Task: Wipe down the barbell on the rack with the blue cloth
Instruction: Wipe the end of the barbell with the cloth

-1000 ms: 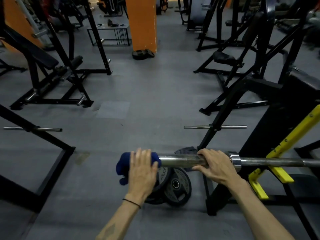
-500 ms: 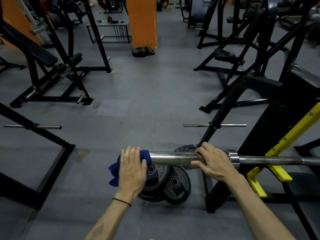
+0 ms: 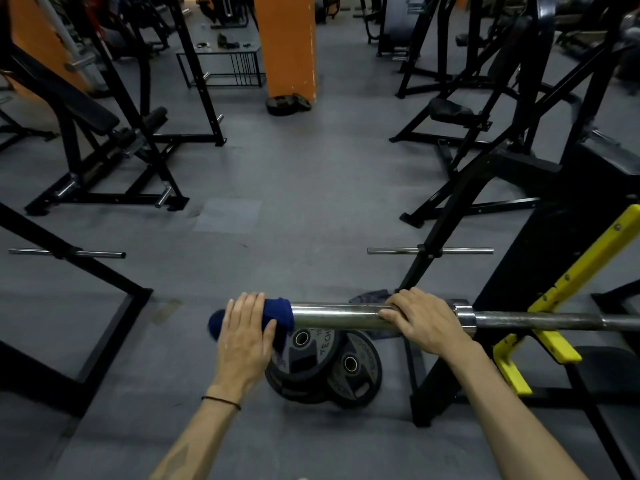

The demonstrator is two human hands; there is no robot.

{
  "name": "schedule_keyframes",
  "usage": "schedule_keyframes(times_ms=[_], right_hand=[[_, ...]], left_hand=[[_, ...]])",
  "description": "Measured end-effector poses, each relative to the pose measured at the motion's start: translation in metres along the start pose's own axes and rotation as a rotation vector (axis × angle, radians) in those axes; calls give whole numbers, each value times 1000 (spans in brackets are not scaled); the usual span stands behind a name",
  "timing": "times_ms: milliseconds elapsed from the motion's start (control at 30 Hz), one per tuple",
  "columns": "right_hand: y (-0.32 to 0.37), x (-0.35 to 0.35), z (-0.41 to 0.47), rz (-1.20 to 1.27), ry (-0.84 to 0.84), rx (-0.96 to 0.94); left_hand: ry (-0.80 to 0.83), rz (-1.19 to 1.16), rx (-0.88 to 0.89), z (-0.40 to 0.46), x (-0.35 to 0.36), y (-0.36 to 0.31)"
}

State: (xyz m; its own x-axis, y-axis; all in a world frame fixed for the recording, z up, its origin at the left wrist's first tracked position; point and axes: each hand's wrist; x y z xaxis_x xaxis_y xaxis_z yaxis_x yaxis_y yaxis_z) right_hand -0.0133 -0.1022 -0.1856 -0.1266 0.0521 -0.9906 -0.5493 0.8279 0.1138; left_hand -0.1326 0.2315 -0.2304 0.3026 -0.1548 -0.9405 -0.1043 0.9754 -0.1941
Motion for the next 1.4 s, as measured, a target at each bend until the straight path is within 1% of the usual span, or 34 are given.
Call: schedule_keyframes(times_ms=[33, 67, 100, 200, 233, 267, 333, 433, 500, 533, 600, 633, 733, 767, 833, 867, 933, 1000, 1067, 1133, 1200, 1233, 1267, 1333, 1400], right_hand=[[0, 0, 0, -3, 1, -6], [0, 0, 1, -4, 7, -13], [0, -1, 1, -1, 11, -17], [-1, -3, 1, 17, 16, -23], [-1, -3, 0, 20, 17, -26], [-1, -4, 0, 24, 18, -28], [-2, -5, -1, 25, 21, -28], [-2, -5, -2, 28, 4, -26], [-1, -4, -2, 34, 2, -26], [0, -4, -2, 35, 1, -28], [1, -4, -1, 25, -6, -38], [1, -4, 0, 19, -4, -41], [1, -4, 0, 29, 11, -43], [0, -4, 0, 33, 13, -46], [-1, -4, -2, 47, 7, -54], [-3, -5, -3, 72, 3, -61], [-7, -5, -6, 122, -12, -75], [-10, -3, -8, 103, -49, -93], [-12, 2, -9, 73, -88, -98], [-11, 6, -9, 91, -110, -96], [-11, 6, -9, 117, -125, -84], [-12, 6, -9, 126, -130, -81], [-12, 6, -9, 127, -118, -77], [-13, 1, -8, 121, -51, -66], [-12, -3, -7, 117, -9, -58]], left_hand=[[-15, 0, -57, 0, 2, -15], [-24, -8, -74, 1, 5, -36], [-21, -23, -29, 3, 9, -61], [60, -31, 266, 2, 25, -131], [68, -23, 332, 4, 27, -139], [71, -21, 360, 6, 26, -136], [61, -47, 325, 5, 20, -107], [6, -34, 193, 2, 8, -37], [20, -2, 105, 1, -2, -5], [27, 4, 43, 2, -4, -3], [9, -16, -73, 7, 0, -27], [4, -35, -74, 8, 4, -49], [76, -80, 137, 7, 20, -127], [99, -76, 210, 5, 23, -144], [106, -47, 338, 3, 22, -147], [96, -48, 358, 3, 19, -134], [66, -58, 298, 0, 14, -91], [20, -58, 167, -4, 6, -40], [18, -28, 92, -6, -1, -8], [32, -24, -8, -4, 1, -10], [32, -59, -93, 1, 8, -42], [40, -80, -74, 3, 13, -65], [62, -92, -13, 4, 19, -92], [99, -86, 163, 3, 30, -139], [125, -80, 299, 2, 31, -160]])
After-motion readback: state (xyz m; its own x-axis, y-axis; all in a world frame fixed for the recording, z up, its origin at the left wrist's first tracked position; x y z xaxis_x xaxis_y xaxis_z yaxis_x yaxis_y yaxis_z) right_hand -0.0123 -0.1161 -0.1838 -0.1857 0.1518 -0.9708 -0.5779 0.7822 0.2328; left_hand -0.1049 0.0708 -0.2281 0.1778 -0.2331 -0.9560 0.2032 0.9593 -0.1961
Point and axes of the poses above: each hand's wrist, its own z-axis towards the middle knuckle, its own x-axis out of the palm, y = z × x, and after that the axes turned 7 degrees about y, right-handed
